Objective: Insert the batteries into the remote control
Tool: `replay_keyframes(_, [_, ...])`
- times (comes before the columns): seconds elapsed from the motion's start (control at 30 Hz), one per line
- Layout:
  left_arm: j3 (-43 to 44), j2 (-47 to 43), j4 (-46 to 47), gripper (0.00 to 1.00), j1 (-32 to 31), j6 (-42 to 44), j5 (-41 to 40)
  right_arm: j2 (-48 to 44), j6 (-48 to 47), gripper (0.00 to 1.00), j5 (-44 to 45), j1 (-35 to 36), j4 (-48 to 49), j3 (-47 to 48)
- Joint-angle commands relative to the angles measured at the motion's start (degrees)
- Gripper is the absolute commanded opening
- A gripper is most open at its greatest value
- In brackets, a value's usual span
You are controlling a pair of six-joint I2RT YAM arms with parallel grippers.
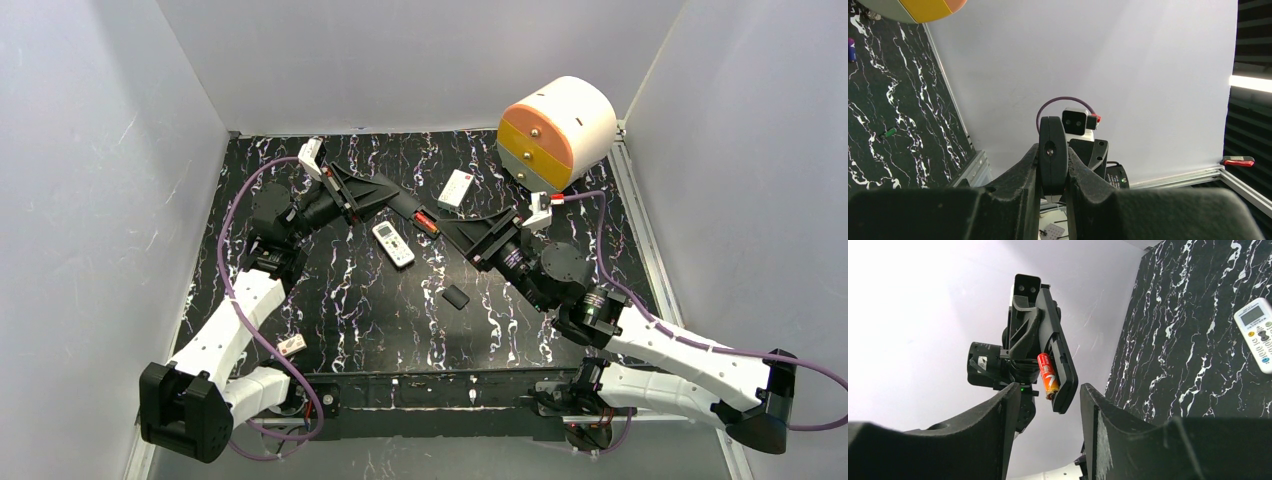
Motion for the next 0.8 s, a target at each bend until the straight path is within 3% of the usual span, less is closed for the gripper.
replay_keyframes(0.0, [1.84,-1.29,1.37,0.0,-0.23,-0.39,-0.03,0.0,0.3,0.53,-0.52,-0.27,3.93,-0.28])
replay_keyframes(0.77, [1.99,-2.01,1.37,0.0,-0.21,-0.75,0.03,2.86,-0.14,0.33,-2.37,-0.29,4.13,0.16])
